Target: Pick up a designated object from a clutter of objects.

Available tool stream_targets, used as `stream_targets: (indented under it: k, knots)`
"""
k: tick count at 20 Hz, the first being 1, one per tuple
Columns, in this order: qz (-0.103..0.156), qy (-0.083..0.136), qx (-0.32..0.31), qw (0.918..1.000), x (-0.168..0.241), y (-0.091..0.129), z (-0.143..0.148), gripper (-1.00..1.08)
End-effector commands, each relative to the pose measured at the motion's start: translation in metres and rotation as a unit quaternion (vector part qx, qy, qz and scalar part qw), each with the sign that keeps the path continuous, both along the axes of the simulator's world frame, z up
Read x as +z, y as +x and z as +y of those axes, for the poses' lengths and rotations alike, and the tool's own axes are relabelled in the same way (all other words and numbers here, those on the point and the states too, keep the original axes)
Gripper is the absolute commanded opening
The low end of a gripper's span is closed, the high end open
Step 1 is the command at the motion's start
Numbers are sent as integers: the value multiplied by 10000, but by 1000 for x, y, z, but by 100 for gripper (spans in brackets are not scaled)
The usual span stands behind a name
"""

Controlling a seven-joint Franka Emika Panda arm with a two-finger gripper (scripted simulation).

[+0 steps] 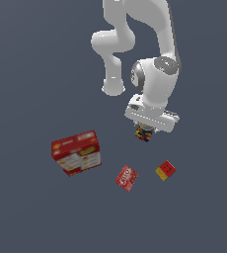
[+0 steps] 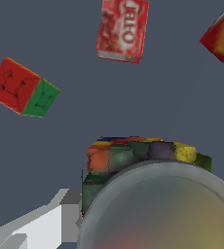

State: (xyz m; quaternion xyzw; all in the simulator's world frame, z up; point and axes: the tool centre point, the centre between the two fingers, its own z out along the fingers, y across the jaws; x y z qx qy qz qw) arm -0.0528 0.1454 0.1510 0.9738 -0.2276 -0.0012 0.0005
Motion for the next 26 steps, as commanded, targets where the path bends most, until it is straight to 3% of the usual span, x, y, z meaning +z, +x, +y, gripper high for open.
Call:
stream_targets:
  k: [1,26]
  knots:
    - [-16,8,0,10000,20,-6,-11,-100]
    - [-11,21,-4,10000,229,-73,-139,-100]
